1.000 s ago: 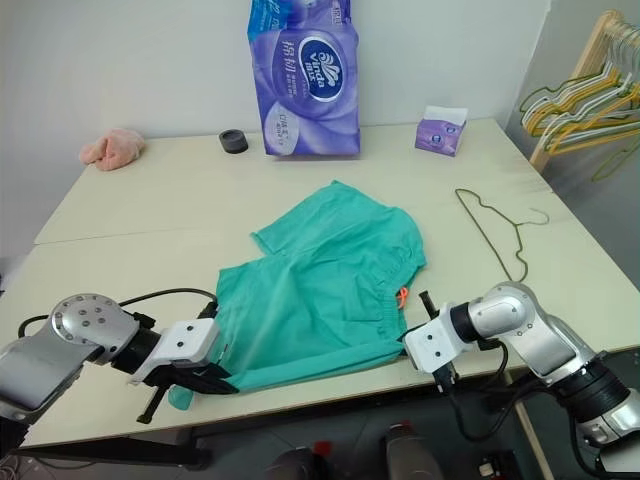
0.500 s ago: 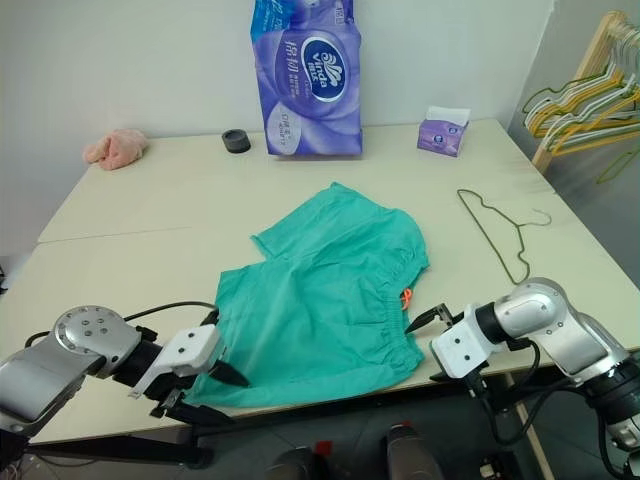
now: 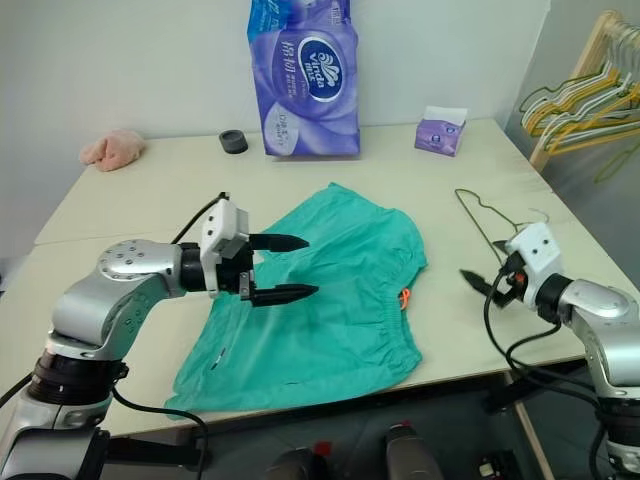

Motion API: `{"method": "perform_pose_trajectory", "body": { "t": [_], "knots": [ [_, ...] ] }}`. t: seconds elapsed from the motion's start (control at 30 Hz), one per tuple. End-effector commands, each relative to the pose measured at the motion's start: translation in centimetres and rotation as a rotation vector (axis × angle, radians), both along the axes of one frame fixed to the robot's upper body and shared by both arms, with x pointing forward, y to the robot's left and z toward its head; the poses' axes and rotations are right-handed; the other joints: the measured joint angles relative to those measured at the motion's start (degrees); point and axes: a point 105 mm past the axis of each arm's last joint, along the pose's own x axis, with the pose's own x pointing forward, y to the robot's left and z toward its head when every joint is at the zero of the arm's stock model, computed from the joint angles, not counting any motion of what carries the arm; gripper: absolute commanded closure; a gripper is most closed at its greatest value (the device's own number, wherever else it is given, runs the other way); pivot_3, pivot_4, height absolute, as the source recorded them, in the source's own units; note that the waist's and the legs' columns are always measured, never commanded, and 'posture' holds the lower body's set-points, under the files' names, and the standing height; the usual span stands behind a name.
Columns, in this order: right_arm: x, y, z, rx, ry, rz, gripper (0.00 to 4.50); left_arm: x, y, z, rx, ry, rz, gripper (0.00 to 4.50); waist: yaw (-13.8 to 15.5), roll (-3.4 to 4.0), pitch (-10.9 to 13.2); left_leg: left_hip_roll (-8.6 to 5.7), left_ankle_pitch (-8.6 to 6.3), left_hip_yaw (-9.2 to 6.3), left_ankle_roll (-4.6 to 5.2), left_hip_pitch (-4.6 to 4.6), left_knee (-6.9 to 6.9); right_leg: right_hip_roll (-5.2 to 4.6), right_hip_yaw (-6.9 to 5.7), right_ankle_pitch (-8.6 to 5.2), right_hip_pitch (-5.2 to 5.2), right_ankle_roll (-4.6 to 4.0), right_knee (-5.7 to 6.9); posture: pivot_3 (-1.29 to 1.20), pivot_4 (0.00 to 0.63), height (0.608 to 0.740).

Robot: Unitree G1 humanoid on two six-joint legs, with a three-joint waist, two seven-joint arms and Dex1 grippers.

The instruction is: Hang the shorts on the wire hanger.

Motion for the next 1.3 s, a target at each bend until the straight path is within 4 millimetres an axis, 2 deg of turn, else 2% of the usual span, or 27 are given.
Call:
{"method": "perform_pose_trajectory", "body": {
  "t": [0.03, 0.13, 0.37, 0.47, 0.57, 0.67, 0.83, 1.03, 1.07, 1.17, 1.27, 1.3],
  "knots": [
    [1.9, -3.3, 1.5, 0.068, -0.037, -0.235, 0.0, 0.5, -1.2, 0.5, 0.02, -0.024, -0.044, 0.01, -0.2, 0.01, 0.0, 0.0, 0.0, 0.01, 0.0, 0.01, -0.02, 0.01, 0.0, 0.0, -0.01, 0.0, 0.01, -0.25, 0.116, 0.74],
    [3.7, -5.7, 0.7, 0.093, 0.018, -0.369, 0.0, 0.9, -2.3, 0.6, 0.035, -0.048, -0.098, 0.01, -0.7, 0.05, 0.0, -0.02, 0.0, 0.06, 0.0, 0.0, -0.02, 0.05, 0.01, 0.0, -0.01, -0.01, 0.0, -0.26, 0.117, 0.74],
    [6.3, -7.7, -2.1, 0.109, 0.165, -0.451, 0.0, 1.0, -3.4, 0.5, 0.048, -0.068, -0.175, 0.01, -2.2, 0.06, 0.0, -0.06, 0.0, 0.17, 0.01, -0.07, -0.03, 0.04, 0.11, 0.0, -0.01, -0.01, -0.1, -0.26, 0.12, 0.74],
    [6.7, -8.1, -3.2, 0.099, 0.217, -0.464, 0.0, 1.0, -3.4, 0.4, 0.056, -0.073, -0.183, 0.01, -3.1, 0.08, 0.0, -0.07, -0.01, 0.15, 0.02, -0.07, -0.07, 0.03, 0.11, 0.0, -0.01, 0.0, -0.12, -0.26, 0.12, 0.74],
    [6.7, -7.6, -4.4, 0.097, 0.296, -0.422, 0.0, 1.1, -3.3, 0.4, 0.059, -0.076, -0.184, 0.01, -3.6, 0.08, 0.0, -0.04, -0.01, 0.13, 0.02, -0.07, -0.12, 0.04, 0.1, -0.01, -0.01, 0.0, -0.13, -0.25, 0.12, 0.74],
    [6.5, -6.8, -5.5, 0.104, 0.371, -0.367, 0.59, 1.2, -3.0, 0.4, 0.063, -0.078, -0.181, 0.0, -4.4, 0.08, 0.0, -0.02, -0.01, 0.1, 0.02, -0.06, -0.13, 0.05, 0.07, -0.01, -0.01, 0.01, -0.13, -0.25, 0.115, 0.74],
    [5.8, -5.8, -7.6, 0.045, 0.477, -0.298, 2.31, 1.7, -2.7, 0.3, 0.074, -0.098, -0.169, 0.0, -4.6, 0.04, -0.1, 0.0, -0.01, 0.0, 0.02, -0.07, -0.12, 0.05, 0.01, -0.01, 0.0, 0.02, -0.13, -0.26, 0.104, 0.74],
    [5.3, -5.5, -9.3, 0.041, 0.536, -0.335, 4.29, 1.9, -2.6, 0.2, 0.07, -0.112, -0.153, 0.0, -4.6, -0.42, -0.6, 0.01, -0.01, -0.14, 0.01, -0.06, -0.11, 0.04, 0.02, -0.01, 0.05, 0.02, -0.15, -0.26, 0.098, 0.74],
    [5.4, -5.8, -9.3, 0.054, 0.525, -0.371, 4.47, 1.9, -2.5, 0.2, 0.069, -0.113, -0.147, 0.0, -4.6, -0.5, -0.7, 0.02, -0.01, -0.17, 0.01, -0.06, -0.11, 0.03, 0.02, -0.01, 0.06, 0.01, -0.16, -0.26, 0.098, 0.74],
    [5.7, -6.5, -9.0, 0.101, 0.486, -0.454, 4.47, 2.0, -2.2, 0.1, 0.06, -0.113, -0.123, 0.0, -4.5, -0.57, -1.1, 0.04, -0.02, -0.24, -0.01, -0.07, -0.1, 0.03, 0.02, -0.01, 0.09, 0.01, -0.19, -0.26, 0.097, 0.74],
    [5.9, -6.6, -8.4, 0.103, 0.453, -0.466, 4.47, 2.4, -1.8, 0.1, 0.053, -0.118, -0.083, 0.0, -4.3, -0.55, -1.2, 0.0, -0.03, -0.22, -0.02, -0.08, -0.08, -0.01, 0.04, -0.01, 0.12, 0.01, -0.23, -0.26, 0.097, 0.74],
    [6.3, -6.5, -7.6, 0.083, 0.409, -0.453, 4.47, 3.0, -1.4, 0.4, 0.044, -0.131, -0.043, 0.0, -4.2, -0.54, -1.2, -0.02, -0.03, -0.22, -0.02, -0.09, -0.07, -0.02, 0.04, -0.01, 0.12, 0.01, -0.25, -0.26, 0.097, 0.74]
  ]
}}
